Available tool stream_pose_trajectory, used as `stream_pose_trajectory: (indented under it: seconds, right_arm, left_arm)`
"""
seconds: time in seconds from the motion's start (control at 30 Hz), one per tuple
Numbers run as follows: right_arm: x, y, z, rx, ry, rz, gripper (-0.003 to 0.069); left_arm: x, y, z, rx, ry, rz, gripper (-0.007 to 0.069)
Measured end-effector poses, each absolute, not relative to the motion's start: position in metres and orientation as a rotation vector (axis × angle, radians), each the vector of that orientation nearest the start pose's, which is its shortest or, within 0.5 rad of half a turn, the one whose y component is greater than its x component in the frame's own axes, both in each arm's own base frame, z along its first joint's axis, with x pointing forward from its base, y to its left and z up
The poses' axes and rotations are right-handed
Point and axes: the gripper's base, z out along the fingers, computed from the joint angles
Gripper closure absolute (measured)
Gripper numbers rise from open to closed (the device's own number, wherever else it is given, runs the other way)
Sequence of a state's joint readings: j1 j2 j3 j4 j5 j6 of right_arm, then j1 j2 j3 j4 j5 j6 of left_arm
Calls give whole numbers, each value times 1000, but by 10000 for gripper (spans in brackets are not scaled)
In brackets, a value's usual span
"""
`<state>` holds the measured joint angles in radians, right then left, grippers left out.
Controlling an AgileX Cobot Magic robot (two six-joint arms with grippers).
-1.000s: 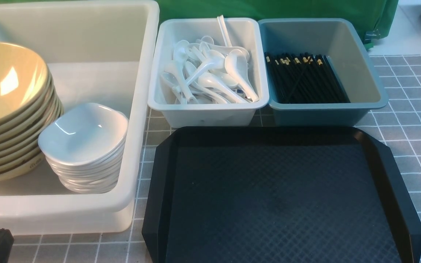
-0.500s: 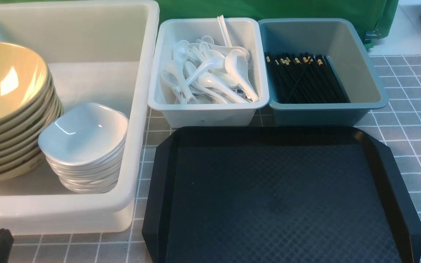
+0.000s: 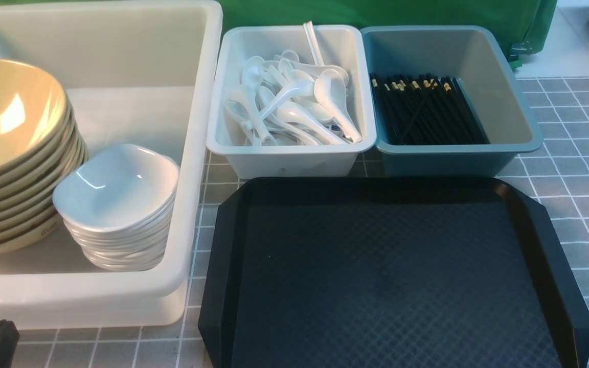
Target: On grey table put chopsticks spoon bowls plates into blue grey white boxes.
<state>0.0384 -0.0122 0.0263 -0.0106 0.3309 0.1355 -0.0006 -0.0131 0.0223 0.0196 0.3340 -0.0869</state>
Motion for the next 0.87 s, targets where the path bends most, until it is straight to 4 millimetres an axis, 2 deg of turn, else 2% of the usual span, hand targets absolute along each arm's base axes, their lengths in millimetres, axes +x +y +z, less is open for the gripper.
stream_pose_trajectory:
  seconds: [0.87]
  right_arm:
    - [54, 2, 175, 82, 1827, 112, 516]
  left_arm:
    - [53, 1, 176, -66, 1826, -43, 633]
